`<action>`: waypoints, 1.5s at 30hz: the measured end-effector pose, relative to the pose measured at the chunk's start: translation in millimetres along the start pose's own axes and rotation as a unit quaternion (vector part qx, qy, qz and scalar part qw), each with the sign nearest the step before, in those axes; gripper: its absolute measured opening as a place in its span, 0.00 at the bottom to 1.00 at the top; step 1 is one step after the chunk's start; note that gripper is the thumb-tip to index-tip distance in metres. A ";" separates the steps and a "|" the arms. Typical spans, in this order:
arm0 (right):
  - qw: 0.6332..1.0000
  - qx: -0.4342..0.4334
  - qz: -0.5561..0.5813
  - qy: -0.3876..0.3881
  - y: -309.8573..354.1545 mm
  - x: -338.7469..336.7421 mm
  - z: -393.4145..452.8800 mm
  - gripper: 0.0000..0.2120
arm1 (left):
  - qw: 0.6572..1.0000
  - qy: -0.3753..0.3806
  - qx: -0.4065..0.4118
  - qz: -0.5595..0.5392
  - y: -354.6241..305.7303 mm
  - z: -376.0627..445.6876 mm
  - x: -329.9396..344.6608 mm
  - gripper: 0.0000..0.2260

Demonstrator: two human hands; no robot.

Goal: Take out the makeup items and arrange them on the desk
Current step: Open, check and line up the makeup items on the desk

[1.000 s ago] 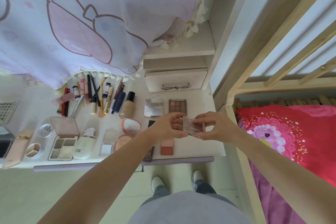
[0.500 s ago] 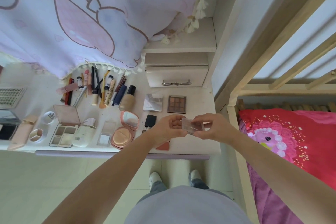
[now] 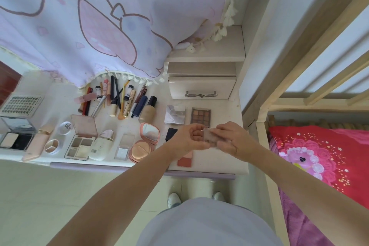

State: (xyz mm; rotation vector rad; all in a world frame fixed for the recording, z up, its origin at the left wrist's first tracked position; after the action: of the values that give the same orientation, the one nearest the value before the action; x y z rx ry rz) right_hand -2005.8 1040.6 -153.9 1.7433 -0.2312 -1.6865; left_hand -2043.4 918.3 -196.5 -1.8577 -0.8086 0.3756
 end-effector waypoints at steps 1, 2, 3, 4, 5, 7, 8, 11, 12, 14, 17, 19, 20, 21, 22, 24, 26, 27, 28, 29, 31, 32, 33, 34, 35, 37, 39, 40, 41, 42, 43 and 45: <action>1.000 0.004 0.017 -0.005 -0.2 -2.9 0.1 0.19 | 1.000 0.009 -0.009 0.003 1.6 0.0 2.0 0.19; 0.999 0.005 0.032 -0.016 -1.4 -4.9 -0.2 0.19 | 1.000 0.015 -0.013 0.003 3.7 0.6 3.3 0.20; 0.999 0.005 0.049 -0.017 -2.9 -4.4 -0.2 0.21 | 1.000 0.016 -0.015 -0.005 4.8 1.3 3.0 0.21; 0.997 0.021 0.077 -0.017 -6.9 -3.8 0.1 0.22 | 1.000 0.016 -0.016 -0.015 6.0 2.3 1.9 0.22; 0.989 0.072 0.126 -0.003 -16.9 -0.8 -0.8 0.23 | 0.999 0.019 -0.019 -0.019 6.9 3.2 1.6 0.24; 0.942 0.216 0.256 0.038 -39.6 7.8 -5.5 0.17 | 0.999 0.027 -0.041 -0.001 11.7 4.3 1.9 0.27; 0.913 0.268 0.304 0.036 -48.6 11.1 -7.4 0.16 | 0.998 0.026 -0.057 0.016 15.5 4.1 2.4 0.28; 0.859 0.341 0.381 -0.007 -66.2 20.2 -11.4 0.17 | 0.993 -0.002 -0.092 0.075 29.4 3.1 3.2 0.29; 0.852 0.355 0.383 -0.014 -70.0 26.2 -13.2 0.17 | 0.990 -0.013 -0.104 0.095 34.7 3.3 4.0 0.28; 0.859 0.372 0.351 -0.008 -75.9 40.2 -14.8 0.17 | 0.979 -0.033 -0.125 0.159 47.1 4.7 8.1 0.27; 0.888 0.378 0.259 0.045 -81.5 58.5 -9.7 0.17 | 0.956 -0.053 -0.145 0.250 62.1 2.0 20.4 0.26; 0.889 0.386 0.237 0.070 -85.8 68.3 -5.9 0.17 | 0.941 -0.061 -0.167 0.287 69.3 -0.5 27.4 0.22; 0.886 0.390 0.236 0.078 -87.5 72.2 -4.1 0.17 | 0.932 -0.068 -0.178 0.309 72.3 -0.5 28.9 0.20; 0.885 0.393 0.237 0.082 -88.7 75.3 -2.5 0.17 | 0.921 -0.077 -0.189 0.332 75.2 0.0 29.2 0.18; 0.883 0.394 0.241 0.084 -89.7 77.7 -1.0 0.17 | 0.910 -0.085 -0.199 0.354 78.0 1.0 29.0 0.16; 0.883 0.393 0.243 0.086 -91.0 79.6 2.4 0.17 | 0.894 -0.099 -0.215 0.381 81.2 2.5 29.7 0.13; 0.885 0.391 0.239 0.085 -92.1 79.0 6.4 0.17 | 0.885 -0.109 -0.226 0.393 80.8 3.6 30.8 0.10; 0.886 0.391 0.236 0.086 -92.7 78.6 8.4 0.17 | 0.881 -0.112 -0.229 0.399 80.0 4.3 31.1 0.09; 0.887 0.390 0.231 0.088 -93.5 78.4 10.2 0.17 | 0.876 -0.116 -0.231 0.407 79.5 5.5 31.1 0.09; 0.888 0.390 0.224 0.091 -94.2 78.4 11.8 0.17 | 0.871 -0.116 -0.232 0.417 79.0 6.7 31.3 0.09; 0.890 0.391 0.213 0.097 -96.5 79.3 14.3 0.17 | 0.860 -0.109 -0.229 0.442 78.5 8.4 32.1 0.09; 0.890 0.393 0.209 0.101 -97.5 79.8 15.4 0.17 | 0.856 -0.105 -0.227 0.452 78.7 8.9 32.3 0.09; 0.890 0.394 0.203 0.107 -98.0 80.3 16.5 0.17 | 0.853 -0.102 -0.226 0.458 78.7 9.1 32.2 0.09; 0.891 0.394 0.194 0.116 -98.6 81.1 17.7 0.17 | 0.852 -0.099 -0.226 0.462 78.8 9.1 32.0 0.09; 0.893 0.393 0.179 0.128 -98.7 81.5 19.3 0.18 | 0.851 -0.097 -0.226 0.464 78.3 9.0 31.6 0.09; 0.903 0.383 0.118 0.153 -96.7 79.2 22.9 0.19 | 0.850 -0.092 -0.225 0.467 76.5 8.6 30.4 0.09; 0.916 0.364 0.027 0.164 -94.9 73.6 28.4 0.19 | 0.851 -0.089 -0.220 0.468 72.6 6.9 28.1 0.09; 0.922 0.352 -0.011 0.158 -94.7 70.3 33.0 0.18 | 0.852 -0.089 -0.215 0.469 69.9 5.8 26.5 0.09; 0.930 0.335 -0.036 0.147 -94.3 67.0 39.0 0.17 | 0.851 -0.092 -0.210 0.472 66.6 4.3 24.5 0.10; 0.937 0.315 -0.050 0.139 -94.1 64.6 46.2 0.15 | 0.850 -0.097 -0.205 0.475 63.4 2.6 21.5 0.11; 0.945 0.290 -0.063 0.138 -94.4 64.2 54.6 0.12 | 0.850 -0.105 -0.201 0.475 60.2 0.5 17.8 0.12; 0.954 0.245 -0.085 0.150 -95.9 68.0 72.5 0.15 | 0.849 -0.123 -0.194 0.476 54.7 -4.1 9.1 0.13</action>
State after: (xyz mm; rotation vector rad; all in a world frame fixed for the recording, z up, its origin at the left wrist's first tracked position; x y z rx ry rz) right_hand -2095.5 1048.2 -258.6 2.4218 -0.3951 -1.5369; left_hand -2014.7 908.3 -243.1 -2.5475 -0.0315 1.1573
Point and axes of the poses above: each hand's wrist, its own z-axis towards the middle knuckle, its own x-axis out of the palm, y = z × x, the point moved 5 cm from there along z, towards the middle knuckle, and after that the axes turned 4 degrees about y, right-handed, at the moved point
